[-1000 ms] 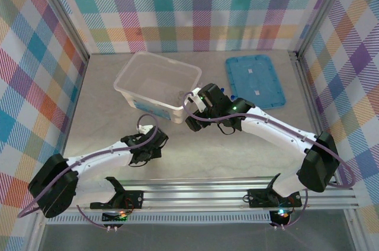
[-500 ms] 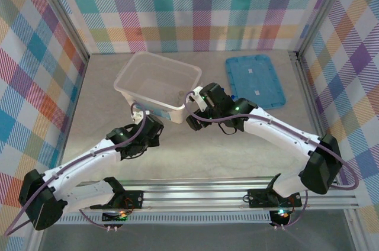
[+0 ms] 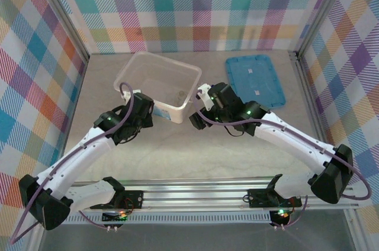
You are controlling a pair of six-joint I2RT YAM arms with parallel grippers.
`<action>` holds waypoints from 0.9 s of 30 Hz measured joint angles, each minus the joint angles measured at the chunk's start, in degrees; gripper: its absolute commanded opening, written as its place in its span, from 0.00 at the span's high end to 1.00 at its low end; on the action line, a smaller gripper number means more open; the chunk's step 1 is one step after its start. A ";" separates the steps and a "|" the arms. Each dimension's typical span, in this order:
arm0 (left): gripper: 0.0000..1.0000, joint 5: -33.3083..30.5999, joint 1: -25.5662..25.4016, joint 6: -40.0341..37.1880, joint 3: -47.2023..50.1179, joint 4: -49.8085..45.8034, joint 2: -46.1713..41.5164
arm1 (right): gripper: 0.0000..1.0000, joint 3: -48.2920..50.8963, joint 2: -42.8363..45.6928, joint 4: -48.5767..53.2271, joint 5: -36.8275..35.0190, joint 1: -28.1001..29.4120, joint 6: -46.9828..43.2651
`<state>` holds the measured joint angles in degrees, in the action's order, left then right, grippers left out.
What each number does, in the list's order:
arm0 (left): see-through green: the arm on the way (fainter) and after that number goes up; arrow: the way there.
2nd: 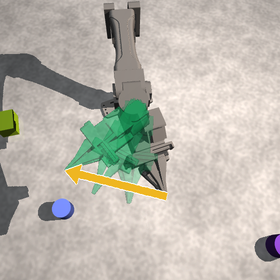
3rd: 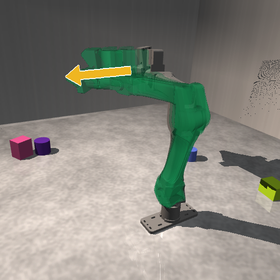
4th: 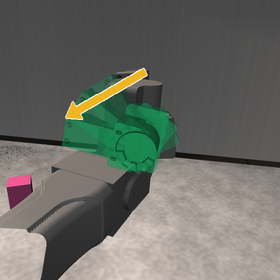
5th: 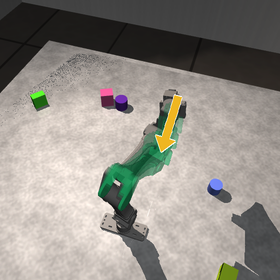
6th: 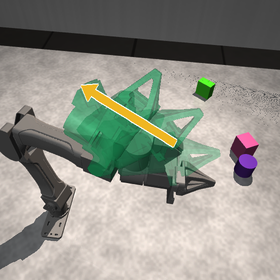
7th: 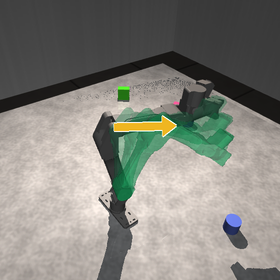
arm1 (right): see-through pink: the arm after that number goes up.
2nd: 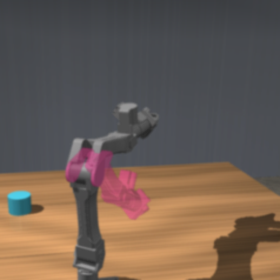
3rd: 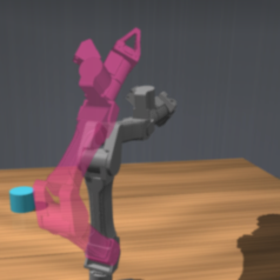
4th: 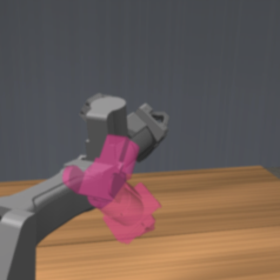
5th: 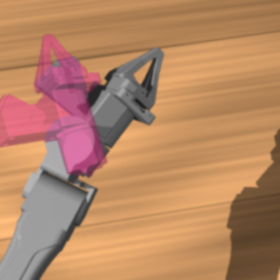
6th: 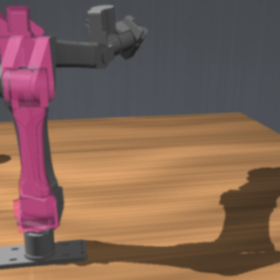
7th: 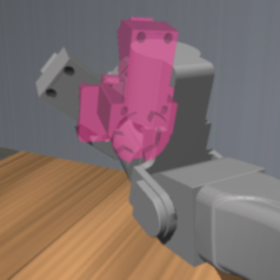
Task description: Organize the chemistry lab equipment
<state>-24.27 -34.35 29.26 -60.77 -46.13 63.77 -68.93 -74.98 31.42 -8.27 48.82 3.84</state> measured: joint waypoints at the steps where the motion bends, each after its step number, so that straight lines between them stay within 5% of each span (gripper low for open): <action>1: 0.79 0.24 0.76 -0.68 -1.20 0.20 1.11 | 0.16 0.37 0.61 -0.04 0.00 0.00 0.09; 27: 0.79 8.00 16.94 -12.48 -31.08 6.21 34.62 | 0.16 5.84 10.40 0.37 1.29 0.00 5.16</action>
<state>-16.27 -17.41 16.78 -91.85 -39.92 98.39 -63.09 -64.58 31.79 -6.98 48.82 8.99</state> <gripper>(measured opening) 0.212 0.836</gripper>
